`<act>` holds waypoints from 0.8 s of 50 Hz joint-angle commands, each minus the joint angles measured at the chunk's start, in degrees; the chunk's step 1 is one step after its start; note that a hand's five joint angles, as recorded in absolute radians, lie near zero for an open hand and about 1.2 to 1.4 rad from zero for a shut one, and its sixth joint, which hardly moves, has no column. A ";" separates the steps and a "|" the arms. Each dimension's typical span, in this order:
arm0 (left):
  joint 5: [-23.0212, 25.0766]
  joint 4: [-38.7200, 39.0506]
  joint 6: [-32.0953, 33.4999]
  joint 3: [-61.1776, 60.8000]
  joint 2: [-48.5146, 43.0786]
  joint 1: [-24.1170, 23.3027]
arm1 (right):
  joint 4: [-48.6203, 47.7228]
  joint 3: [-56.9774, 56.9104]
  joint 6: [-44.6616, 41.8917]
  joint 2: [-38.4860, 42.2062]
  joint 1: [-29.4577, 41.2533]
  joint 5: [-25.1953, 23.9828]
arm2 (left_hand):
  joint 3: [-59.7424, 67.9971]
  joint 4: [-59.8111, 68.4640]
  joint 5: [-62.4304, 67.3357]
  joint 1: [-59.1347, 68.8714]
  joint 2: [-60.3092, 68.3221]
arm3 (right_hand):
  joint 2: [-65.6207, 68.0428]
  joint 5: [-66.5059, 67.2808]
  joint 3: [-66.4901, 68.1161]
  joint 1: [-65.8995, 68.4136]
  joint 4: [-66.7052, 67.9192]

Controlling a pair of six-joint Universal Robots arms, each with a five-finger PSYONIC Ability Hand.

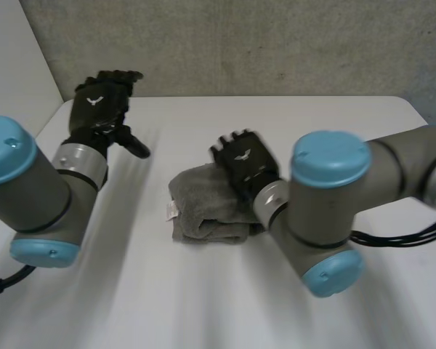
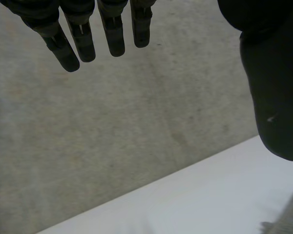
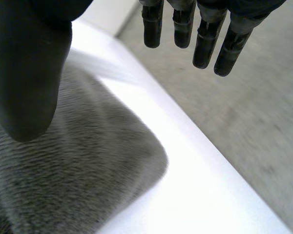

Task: Fold the towel.

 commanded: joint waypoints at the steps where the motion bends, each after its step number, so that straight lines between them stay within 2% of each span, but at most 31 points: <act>1: 0.31 -0.12 0.14 0.56 -6.06 -6.22 | 0.95 2.21 9.80 -2.67 -4.27 -3.31 | -0.44 -1.67 -9.86 -1.40 -1.25 | -4.33 -3.43 -3.92 -3.69 -4.61; 7: 0.31 -1.70 0.93 0.56 -13.35 -10.27 | 1.66 -1.21 9.54 4.43 -5.77 -6.49 | -0.44 -1.67 -9.85 -1.40 -1.24 | -4.33 -3.43 -3.92 -3.69 -4.61; 13: -0.04 -5.65 1.63 2.05 -18.28 -10.63 | 6.48 -6.57 9.54 11.99 -6.39 -7.10 | -0.60 -1.84 -10.02 -1.57 -1.41 | -4.33 -3.43 -3.92 -3.69 -4.61; 19: -0.22 -8.47 1.98 3.38 -17.24 -10.28 | 11.32 -9.14 9.63 14.12 -6.65 -7.36 | -0.94 -2.17 -10.36 -1.90 -1.75 | -4.33 -3.43 -3.92 -3.69 -4.61; 22: -0.22 -9.18 1.45 4.08 -13.63 -10.02 | 11.50 -8.34 9.63 13.51 -6.92 -7.37 | -1.28 -2.51 -10.70 -2.24 -2.08 | -4.33 -3.43 -3.92 -3.69 -4.61; 24: -0.22 -9.26 1.37 4.17 -11.61 -9.93 | 11.59 -6.25 10.41 8.18 -7.61 -7.37 | -1.28 -2.51 -10.70 -2.24 -2.08 | -4.33 -3.43 -3.92 -3.69 -4.61; 25: -0.13 -9.26 1.28 4.17 -9.43 -9.84 | 11.59 -6.23 10.42 8.15 -7.62 -7.37 | -1.11 -2.34 -10.53 -2.07 -1.92 | -4.33 -3.43 -3.92 -3.69 -4.61; 27: -0.13 -9.35 1.19 4.26 -7.39 -9.67 | 10.89 -3.00 10.94 0.19 -9.19 -7.10 | -0.94 -2.17 -10.36 -1.90 -1.75 | -4.33 -3.43 -3.92 -3.69 -4.61; 30: 0.04 -9.79 0.75 4.87 -3.17 -9.49 | 10.19 -1.75 11.65 -3.81 -9.99 -6.84 | -0.77 -2.00 -10.19 -1.73 -1.58 | -4.33 -3.43 -3.92 -3.69 -4.61; 32: -0.04 -13.28 -0.56 7.14 0.50 -9.32 | 8.70 -0.35 13.57 -10.45 -11.74 -5.79 | -1.61 -2.84 -11.03 -2.57 -2.41 | -4.33 -3.43 -3.92 -3.69 -4.61; 33: -0.04 -13.31 -0.57 7.16 0.52 -9.31 | 8.69 -0.34 13.58 -10.49 -11.75 -5.79 | -1.61 -2.85 -11.03 -2.57 -2.42 | -4.33 -3.43 -3.92 -3.69 -4.61; 34: -0.13 -16.79 -1.52 9.42 2.43 -8.97 | 8.60 -0.26 15.06 -13.71 -12.62 -4.57 | -2.11 -3.34 -11.53 -3.07 -2.92 | -4.33 -3.43 -3.92 -3.69 -4.61; 35: -0.13 -16.82 -1.53 9.44 2.45 -8.96 | 8.95 -0.17 16.64 -16.70 -14.20 -2.47 | -2.12 -3.35 -11.54 -3.08 -2.92 | -4.33 -3.43 -3.92 -3.69 -4.61; 36: -0.31 -21.52 -2.58 12.14 4.19 -8.27 | 8.96 -0.17 16.66 -16.73 -14.21 -2.45 | -2.62 -3.85 -12.04 -3.58 -3.42 | -4.33 -3.43 -3.92 -3.69 -4.61; 37: -0.83 -27.22 -3.89 15.12 5.60 -7.30 | 9.13 0.01 17.53 -19.16 -15.69 -0.10 | -3.46 -4.69 -12.87 -4.42 -4.26 | -4.33 -3.43 -3.92 -3.69 -4.61; 38: -0.83 -27.28 -3.91 15.15 5.62 -7.29 | 9.13 0.01 17.54 -19.19 -15.71 -0.07 | -3.46 -4.70 -12.88 -4.43 -4.27 | -4.33 -3.43 -3.92 -3.69 -4.61; 40: -2.67 -38.04 -7.05 20.84 6.58 -4.84 | 10.44 -0.08 17.45 -21.82 -16.93 3.43 | -3.80 -5.03 -13.22 -4.76 -4.61 | -4.33 -3.43 -3.92 -3.69 -4.61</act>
